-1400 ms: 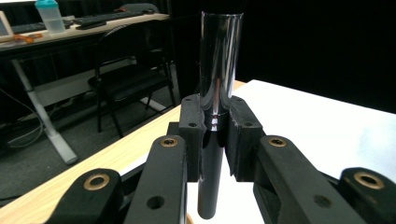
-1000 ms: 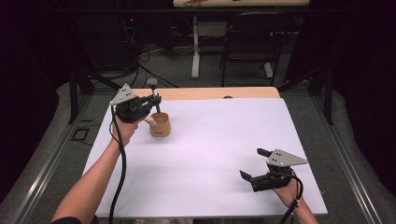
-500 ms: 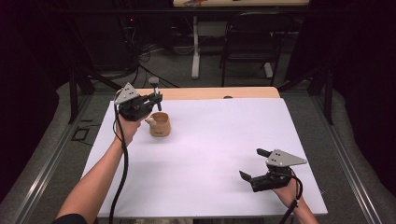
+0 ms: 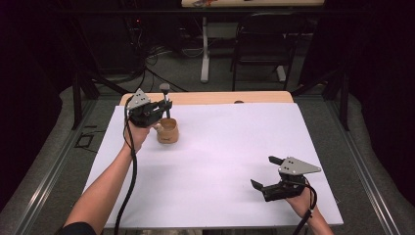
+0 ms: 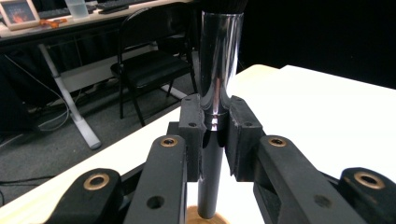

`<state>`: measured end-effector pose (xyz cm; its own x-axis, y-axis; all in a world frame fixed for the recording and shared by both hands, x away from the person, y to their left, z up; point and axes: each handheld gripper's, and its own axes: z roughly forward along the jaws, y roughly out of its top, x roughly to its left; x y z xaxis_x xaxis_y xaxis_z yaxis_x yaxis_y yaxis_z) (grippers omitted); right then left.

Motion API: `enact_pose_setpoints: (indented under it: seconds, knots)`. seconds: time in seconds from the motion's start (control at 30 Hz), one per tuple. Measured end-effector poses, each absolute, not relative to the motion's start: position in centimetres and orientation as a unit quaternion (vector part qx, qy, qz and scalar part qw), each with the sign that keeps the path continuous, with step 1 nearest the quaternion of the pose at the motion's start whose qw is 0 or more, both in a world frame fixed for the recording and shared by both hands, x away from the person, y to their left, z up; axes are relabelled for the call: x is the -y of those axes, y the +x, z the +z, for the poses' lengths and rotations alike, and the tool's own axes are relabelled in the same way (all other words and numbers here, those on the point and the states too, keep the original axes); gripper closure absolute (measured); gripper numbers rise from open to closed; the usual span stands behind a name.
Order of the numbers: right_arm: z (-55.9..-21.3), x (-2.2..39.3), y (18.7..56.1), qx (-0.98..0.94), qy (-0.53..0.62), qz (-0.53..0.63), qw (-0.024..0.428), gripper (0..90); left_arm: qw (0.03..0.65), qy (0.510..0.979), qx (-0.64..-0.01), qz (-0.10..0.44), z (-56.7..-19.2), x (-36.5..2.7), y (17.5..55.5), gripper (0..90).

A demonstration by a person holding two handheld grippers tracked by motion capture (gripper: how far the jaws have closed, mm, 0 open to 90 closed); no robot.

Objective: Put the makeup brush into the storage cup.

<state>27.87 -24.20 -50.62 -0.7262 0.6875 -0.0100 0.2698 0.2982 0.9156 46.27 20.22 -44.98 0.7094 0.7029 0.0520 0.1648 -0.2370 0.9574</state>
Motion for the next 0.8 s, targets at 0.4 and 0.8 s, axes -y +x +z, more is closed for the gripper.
enact_pose_setpoints:
  seconds: [0.4,0.8]
  knots:
    - [-50.6,24.1,27.8,-0.780,0.308,0.505,0.204,0.0,0.523,0.760,-0.299,0.245,-46.4,-20.0,46.7,78.1]
    - [-50.7,24.1,27.9,-0.781,0.306,0.504,0.207,0.0,0.493,0.780,-0.304,0.238,-47.9,-20.2,47.0,78.0]
